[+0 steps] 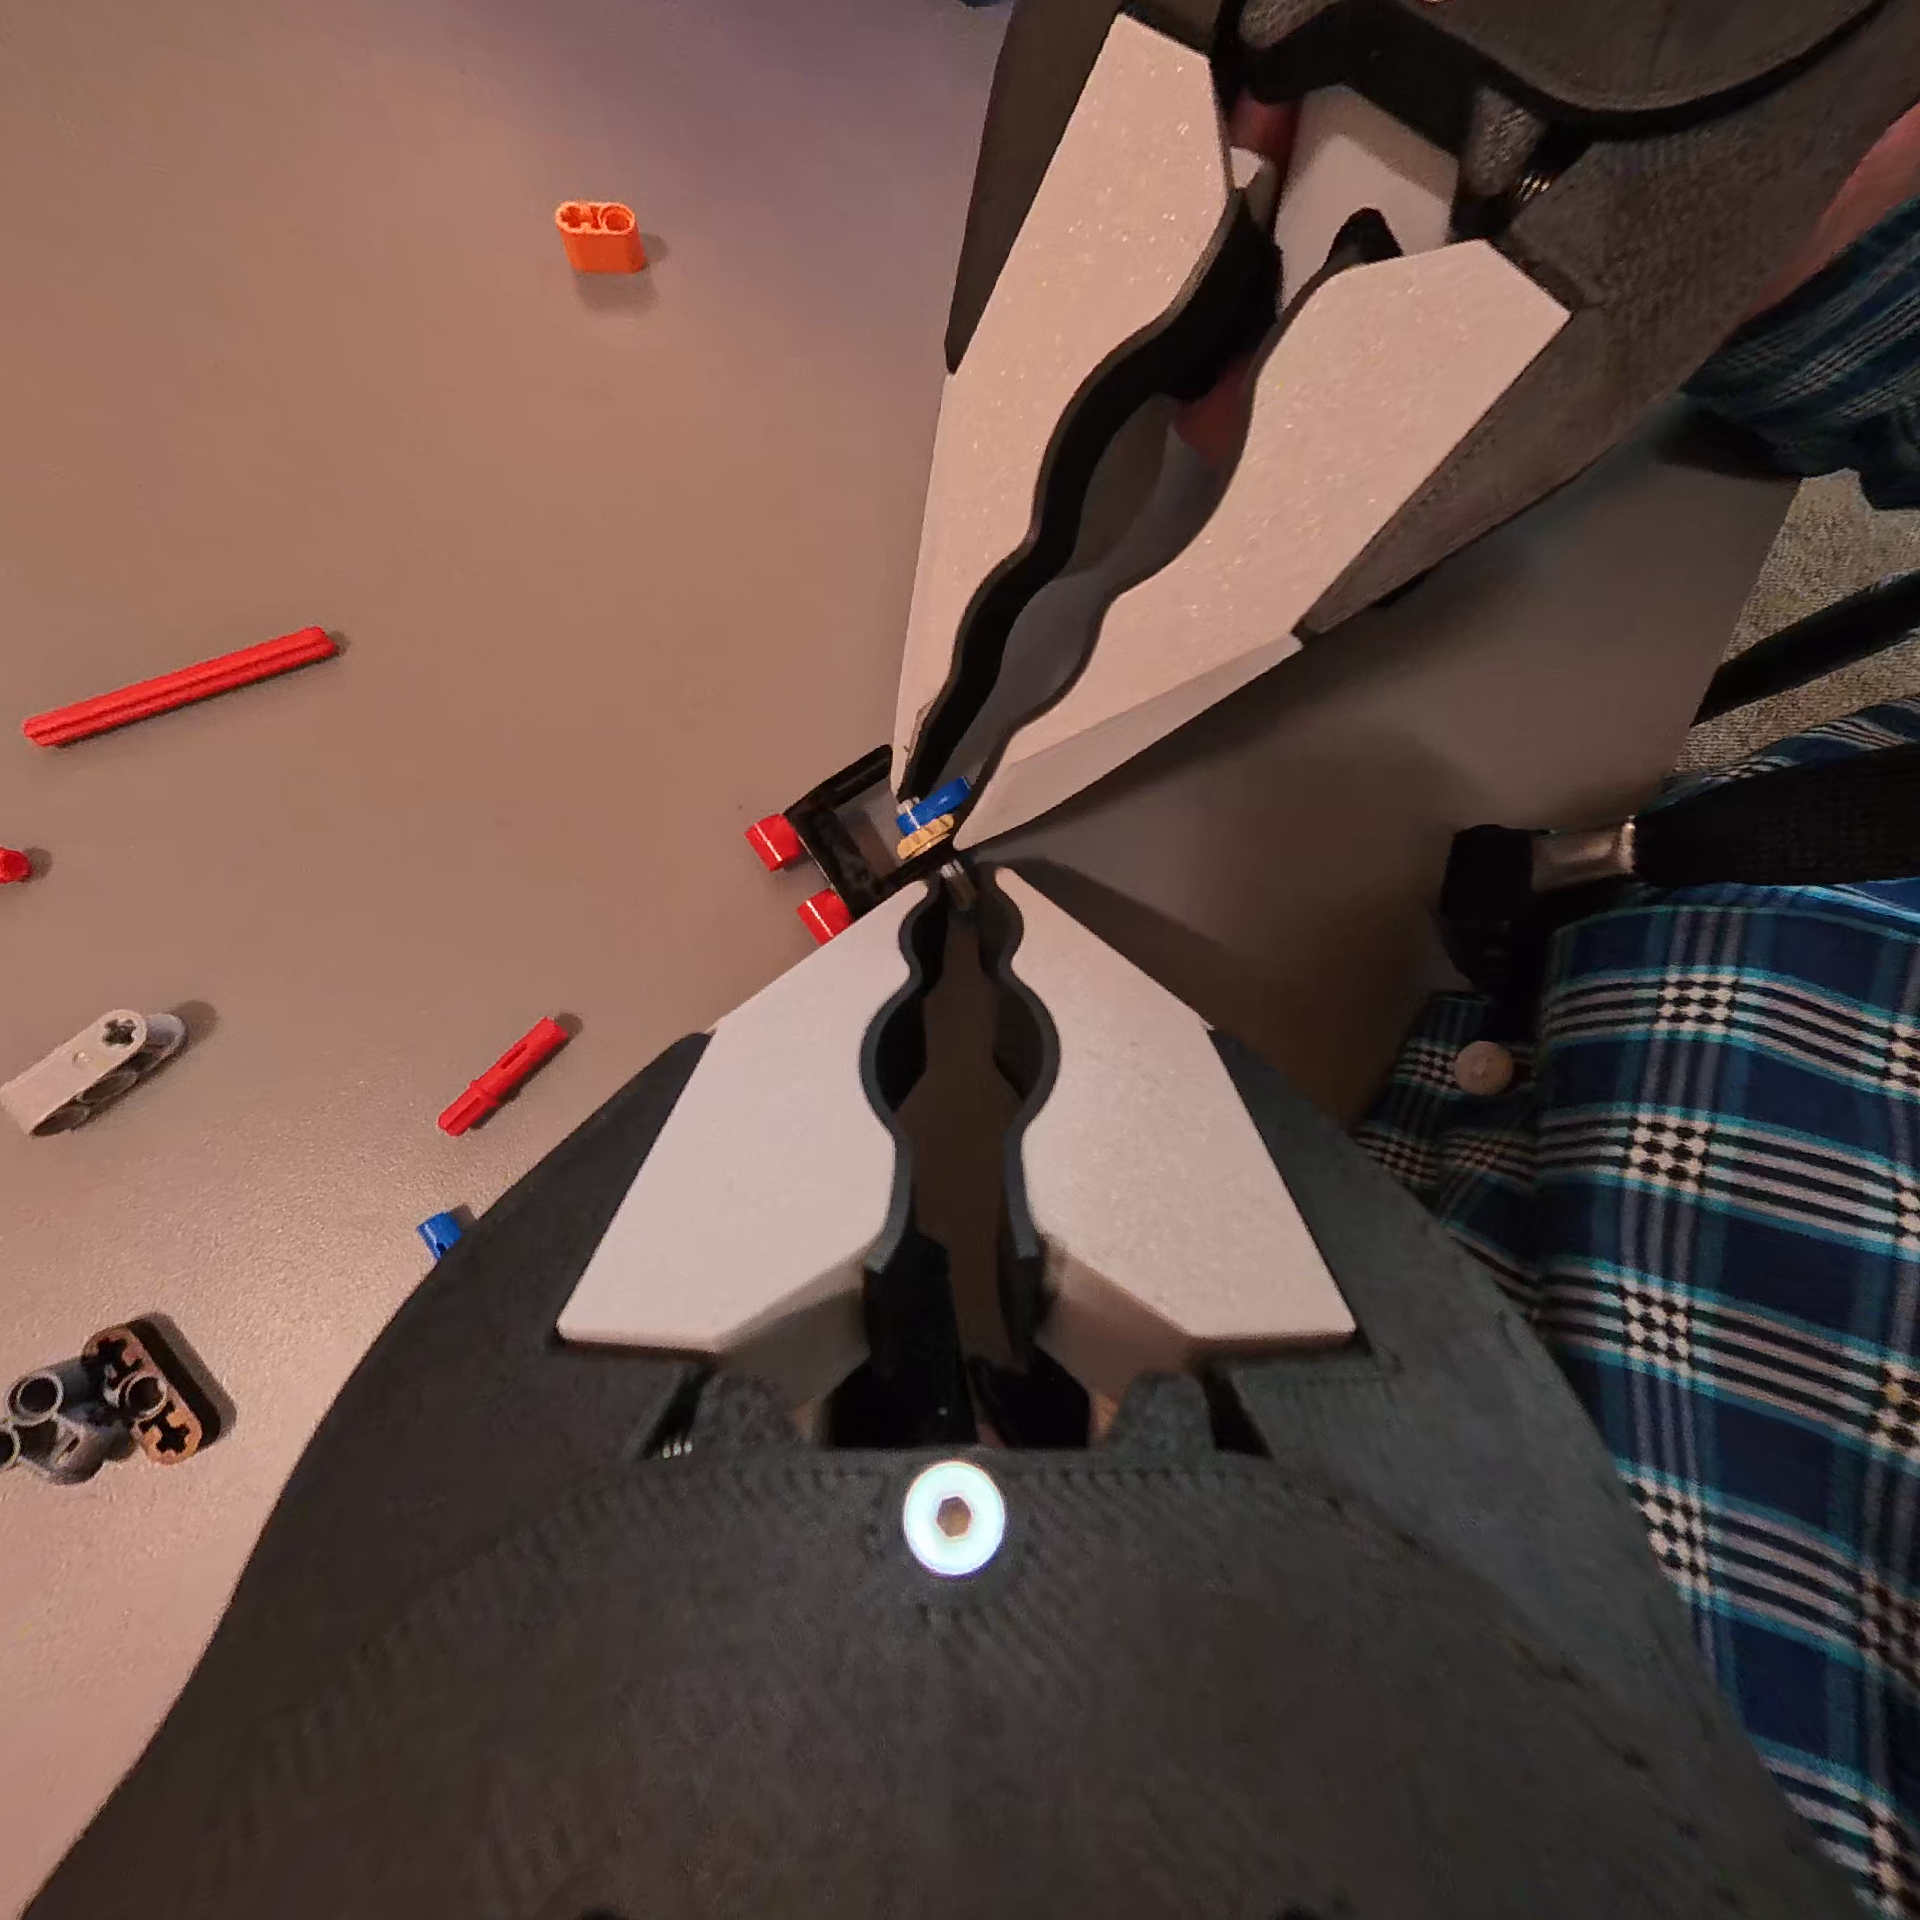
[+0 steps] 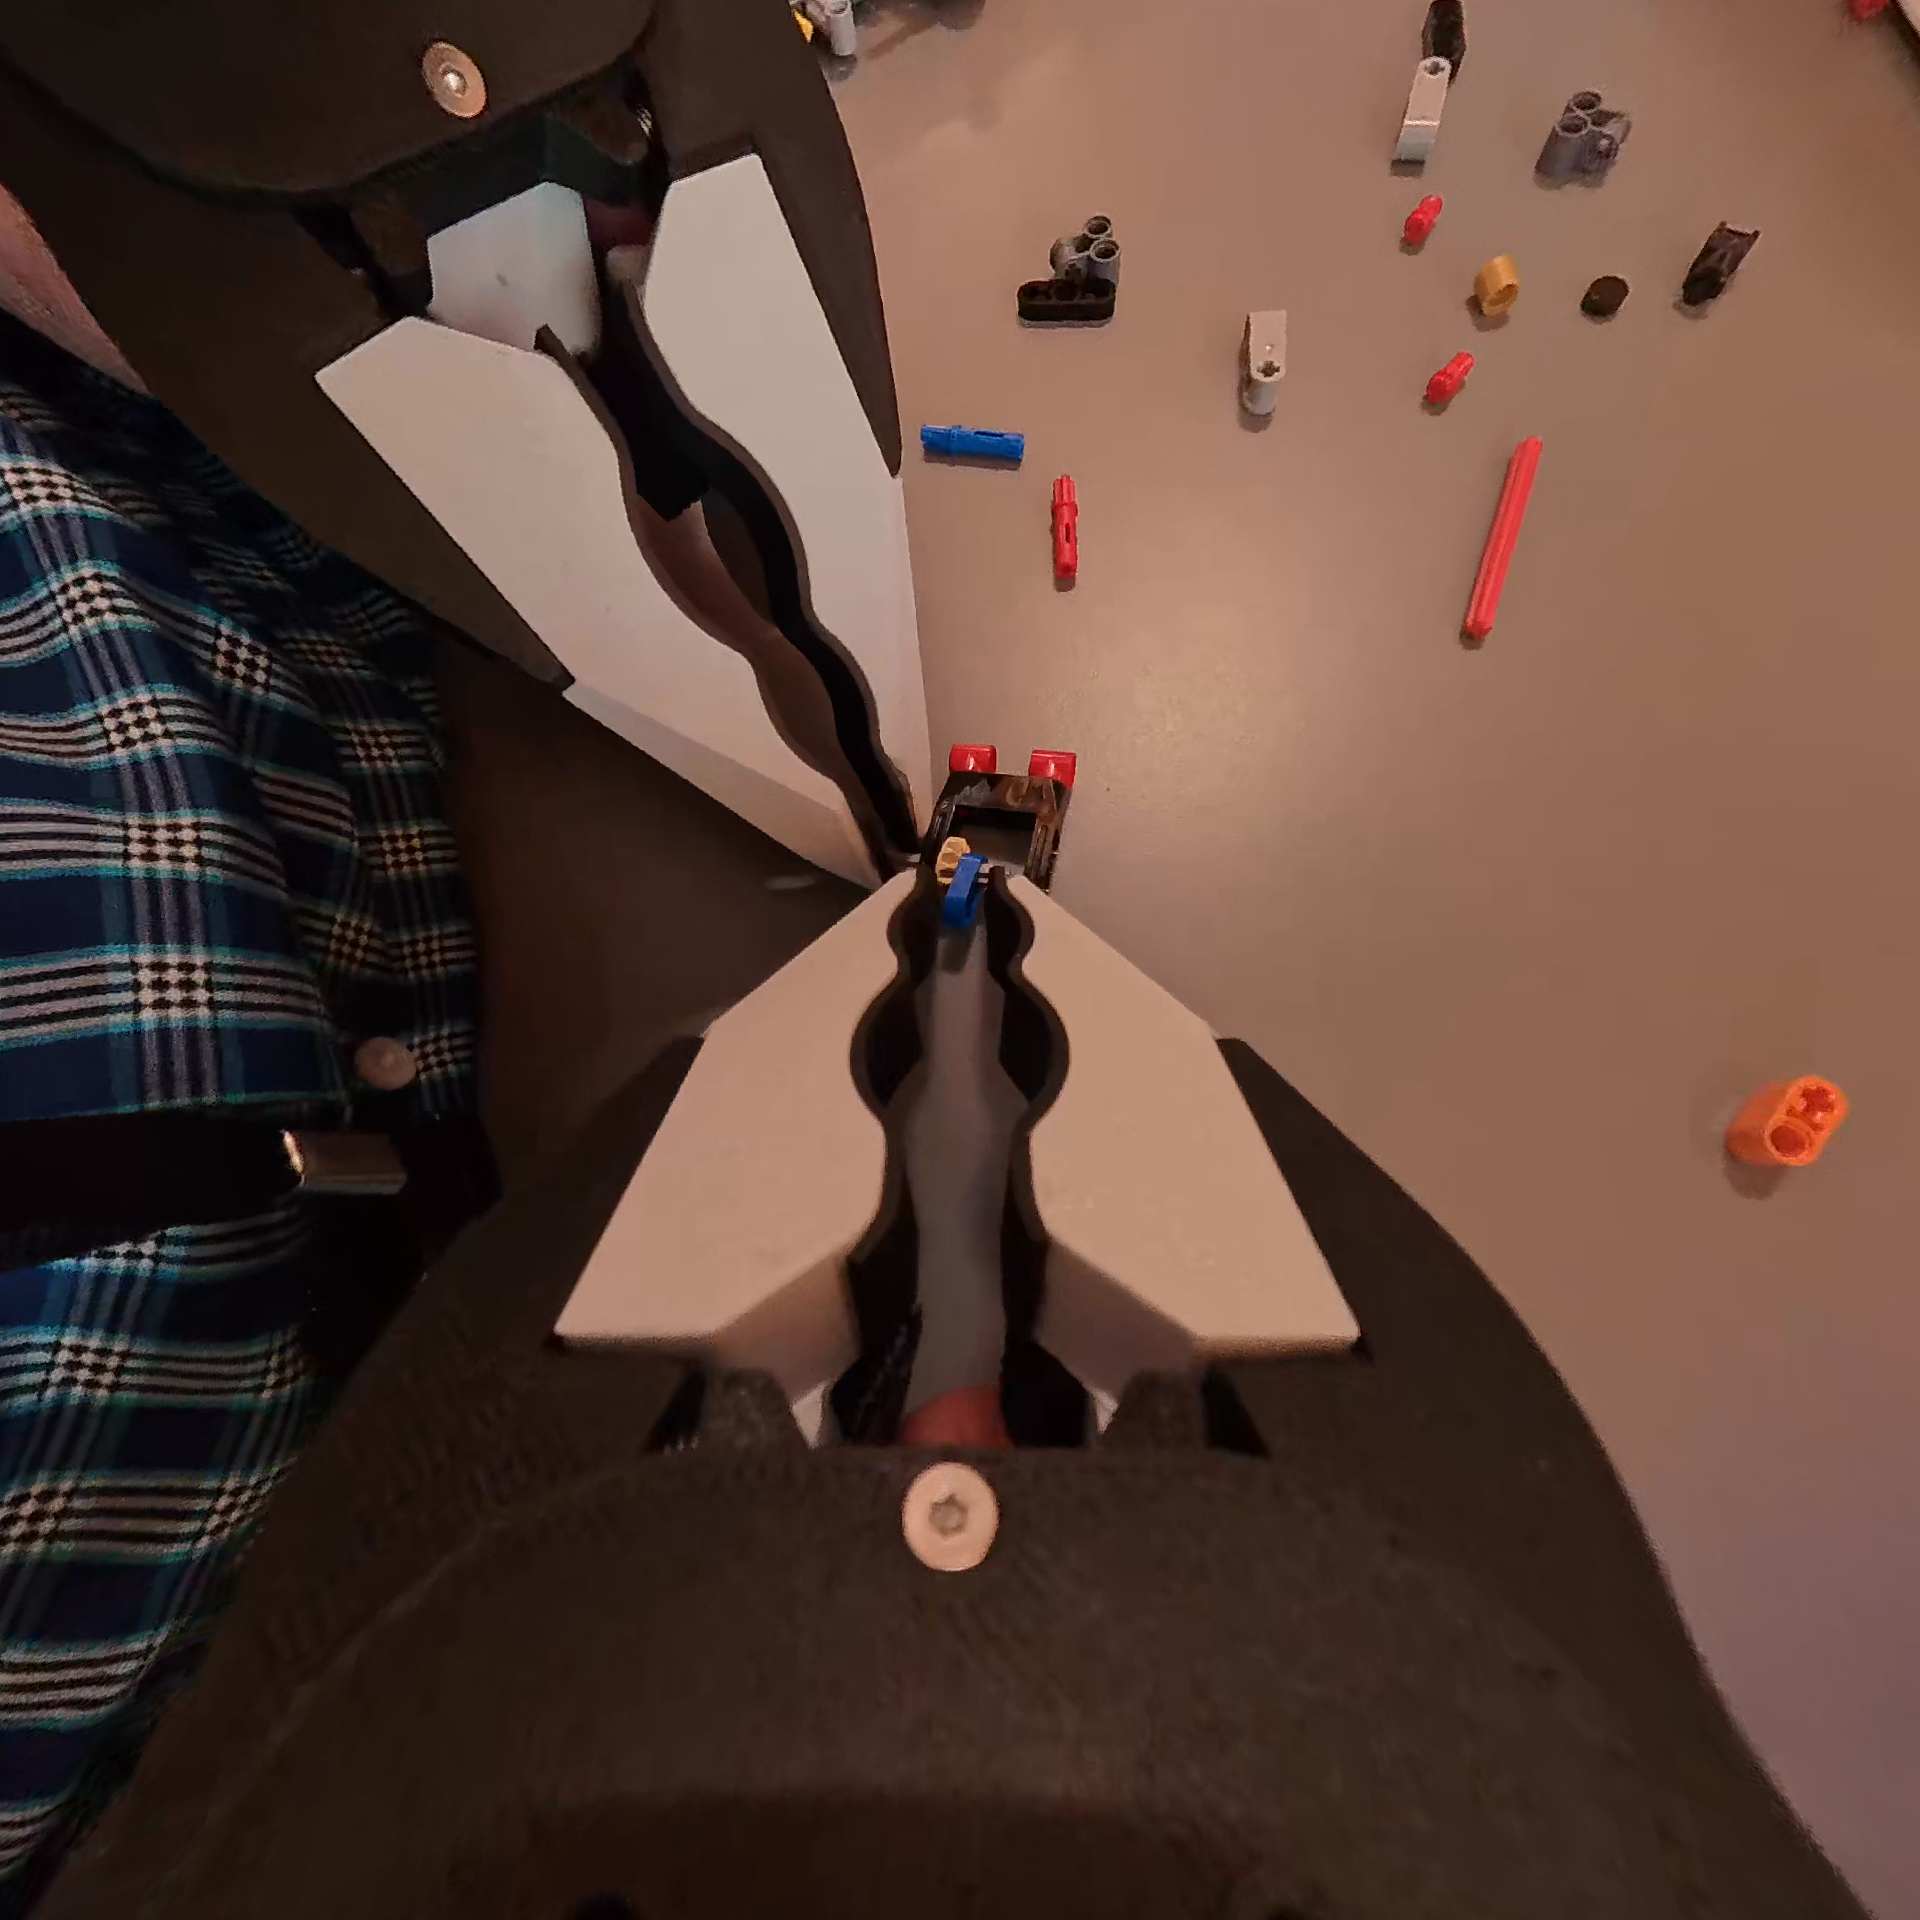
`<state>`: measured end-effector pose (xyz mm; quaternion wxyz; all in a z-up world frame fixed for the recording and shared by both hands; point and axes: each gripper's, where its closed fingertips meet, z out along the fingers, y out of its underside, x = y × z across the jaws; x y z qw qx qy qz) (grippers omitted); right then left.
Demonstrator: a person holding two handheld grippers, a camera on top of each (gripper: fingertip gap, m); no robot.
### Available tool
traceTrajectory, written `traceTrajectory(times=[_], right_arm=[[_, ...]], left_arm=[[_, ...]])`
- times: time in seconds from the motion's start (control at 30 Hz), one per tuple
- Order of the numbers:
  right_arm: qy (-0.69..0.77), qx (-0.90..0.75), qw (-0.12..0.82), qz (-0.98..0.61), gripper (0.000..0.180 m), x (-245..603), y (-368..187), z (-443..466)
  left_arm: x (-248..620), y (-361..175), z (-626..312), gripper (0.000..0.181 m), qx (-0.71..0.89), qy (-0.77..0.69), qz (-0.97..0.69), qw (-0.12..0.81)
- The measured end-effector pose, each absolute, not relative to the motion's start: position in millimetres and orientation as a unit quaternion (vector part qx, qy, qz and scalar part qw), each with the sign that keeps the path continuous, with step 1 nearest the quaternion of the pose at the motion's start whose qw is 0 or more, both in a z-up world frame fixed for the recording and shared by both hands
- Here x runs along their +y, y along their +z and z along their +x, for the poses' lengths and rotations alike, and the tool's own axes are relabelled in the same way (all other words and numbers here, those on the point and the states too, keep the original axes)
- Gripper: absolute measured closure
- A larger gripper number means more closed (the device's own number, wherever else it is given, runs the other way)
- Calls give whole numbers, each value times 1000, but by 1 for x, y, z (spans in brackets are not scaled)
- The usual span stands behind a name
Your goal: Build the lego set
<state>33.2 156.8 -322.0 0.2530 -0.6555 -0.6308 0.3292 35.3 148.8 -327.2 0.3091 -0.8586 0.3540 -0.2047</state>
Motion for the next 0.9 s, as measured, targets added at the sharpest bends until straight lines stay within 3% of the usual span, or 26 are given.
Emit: traceTrajectory(times=[0.9], right_arm=[[336, -666, 243, -621, 174, 153, -322, 34]], left_arm=[[148, -326, 36, 181, 359, -208, -855, 312]])
